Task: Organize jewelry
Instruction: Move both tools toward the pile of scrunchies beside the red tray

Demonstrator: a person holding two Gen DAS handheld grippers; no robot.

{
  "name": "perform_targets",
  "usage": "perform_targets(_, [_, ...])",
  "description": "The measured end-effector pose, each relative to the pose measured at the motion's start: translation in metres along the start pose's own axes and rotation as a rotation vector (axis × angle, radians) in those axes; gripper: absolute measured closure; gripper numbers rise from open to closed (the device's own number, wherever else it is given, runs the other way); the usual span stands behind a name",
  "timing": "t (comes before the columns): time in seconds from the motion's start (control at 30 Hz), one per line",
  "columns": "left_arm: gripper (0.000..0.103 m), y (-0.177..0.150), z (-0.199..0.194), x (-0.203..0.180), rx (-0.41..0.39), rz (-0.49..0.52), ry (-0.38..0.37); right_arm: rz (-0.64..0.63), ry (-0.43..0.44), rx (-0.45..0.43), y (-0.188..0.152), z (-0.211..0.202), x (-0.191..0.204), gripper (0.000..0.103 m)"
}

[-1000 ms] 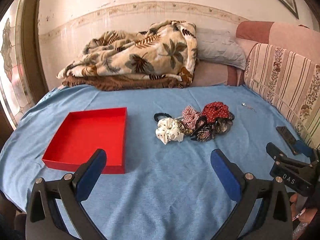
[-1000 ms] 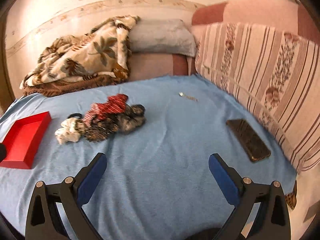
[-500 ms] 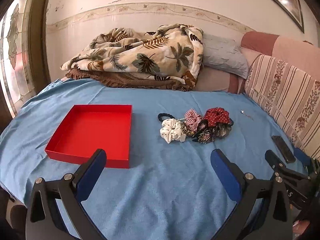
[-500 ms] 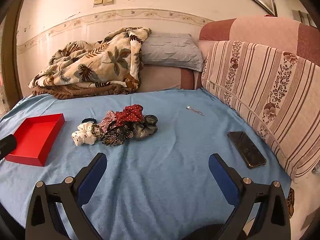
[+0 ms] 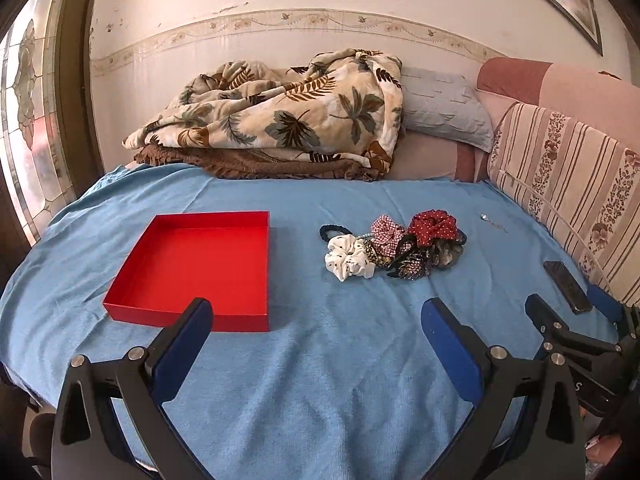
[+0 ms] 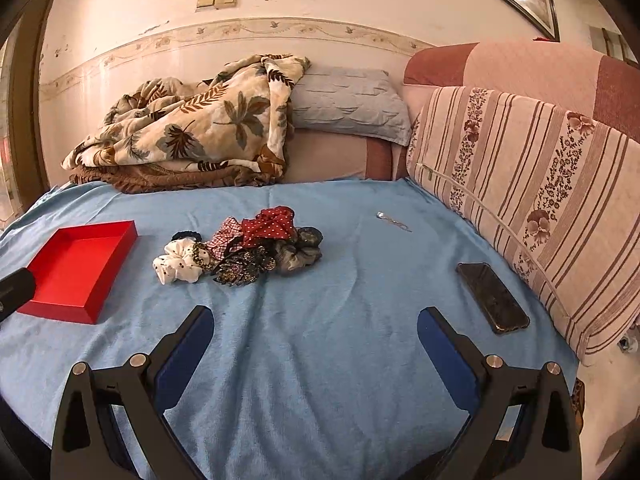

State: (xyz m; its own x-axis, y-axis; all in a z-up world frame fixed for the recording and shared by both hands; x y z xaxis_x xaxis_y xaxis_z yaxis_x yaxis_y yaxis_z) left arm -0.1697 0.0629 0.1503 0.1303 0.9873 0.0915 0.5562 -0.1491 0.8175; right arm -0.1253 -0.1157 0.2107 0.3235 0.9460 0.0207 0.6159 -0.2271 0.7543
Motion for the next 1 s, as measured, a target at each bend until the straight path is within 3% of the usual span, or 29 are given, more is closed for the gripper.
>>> perform_targets(0.6, [0.0,-0.002,-0.021,0.012,-0.021,-0.026,0.008,0.007,0.03,-0.029,0.013,-0.018,0.007,0.0])
perform_targets(1.0, [0.0,0.021,0.003,0.016,0.045,0.02,-0.009,0.012,0.029,0.01,0.03,0.001,0.013,0.0])
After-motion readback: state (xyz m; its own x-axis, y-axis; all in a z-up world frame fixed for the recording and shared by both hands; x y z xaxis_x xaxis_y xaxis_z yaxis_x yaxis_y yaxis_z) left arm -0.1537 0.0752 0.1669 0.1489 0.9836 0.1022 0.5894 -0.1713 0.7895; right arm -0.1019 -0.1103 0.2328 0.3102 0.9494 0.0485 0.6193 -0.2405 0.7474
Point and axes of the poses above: each gripper's, at about its wrist camera, not at the fingertips, and z roughly the way its jaws point, x to its left, y to its top, the point moved 1 cm from there along z, roughly the way its jaws point, and after that the axes turned 10 degrees about z, right-handed, at the moved point
